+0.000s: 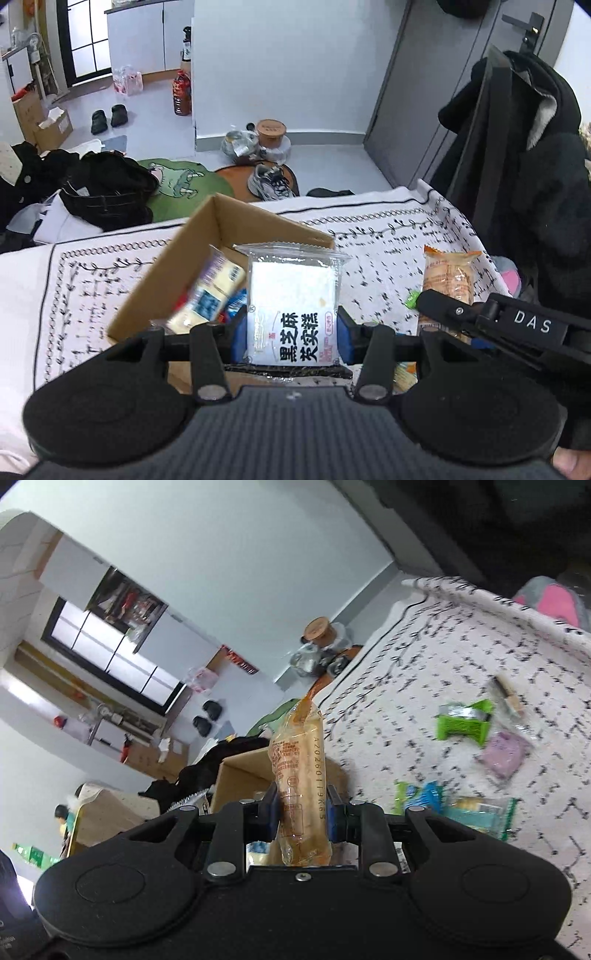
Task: Organize snacks
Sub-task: 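Carry both snacks over the box and open both tools to drop them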
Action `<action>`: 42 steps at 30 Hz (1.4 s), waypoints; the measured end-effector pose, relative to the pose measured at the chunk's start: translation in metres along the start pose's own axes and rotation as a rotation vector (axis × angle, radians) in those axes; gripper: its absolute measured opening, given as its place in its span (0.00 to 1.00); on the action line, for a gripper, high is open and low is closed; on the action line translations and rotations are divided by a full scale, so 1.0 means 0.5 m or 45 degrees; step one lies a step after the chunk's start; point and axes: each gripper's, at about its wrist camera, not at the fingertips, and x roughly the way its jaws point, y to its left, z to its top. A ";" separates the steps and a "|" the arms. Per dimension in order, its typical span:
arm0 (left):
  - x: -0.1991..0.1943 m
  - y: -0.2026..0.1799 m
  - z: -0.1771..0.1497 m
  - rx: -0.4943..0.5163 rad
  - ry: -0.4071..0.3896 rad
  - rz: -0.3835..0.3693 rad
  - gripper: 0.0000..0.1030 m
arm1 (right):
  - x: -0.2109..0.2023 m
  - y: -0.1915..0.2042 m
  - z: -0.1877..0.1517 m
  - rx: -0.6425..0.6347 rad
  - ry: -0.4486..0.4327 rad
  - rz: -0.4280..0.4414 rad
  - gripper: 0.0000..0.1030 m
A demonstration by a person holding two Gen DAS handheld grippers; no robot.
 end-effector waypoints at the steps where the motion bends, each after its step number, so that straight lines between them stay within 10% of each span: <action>1: -0.003 0.005 0.002 0.002 -0.004 0.005 0.44 | 0.005 0.005 -0.001 -0.008 0.009 0.007 0.23; 37: 0.042 0.192 0.001 -0.152 0.074 0.124 0.54 | 0.158 0.134 -0.055 -0.099 0.168 0.102 0.23; 39: 0.043 0.196 0.001 -0.156 0.076 0.124 0.54 | 0.161 0.126 -0.049 -0.072 0.151 0.078 0.29; 42: 0.047 0.199 0.000 -0.153 0.078 0.127 0.54 | 0.146 0.117 -0.040 -0.079 0.084 0.043 0.67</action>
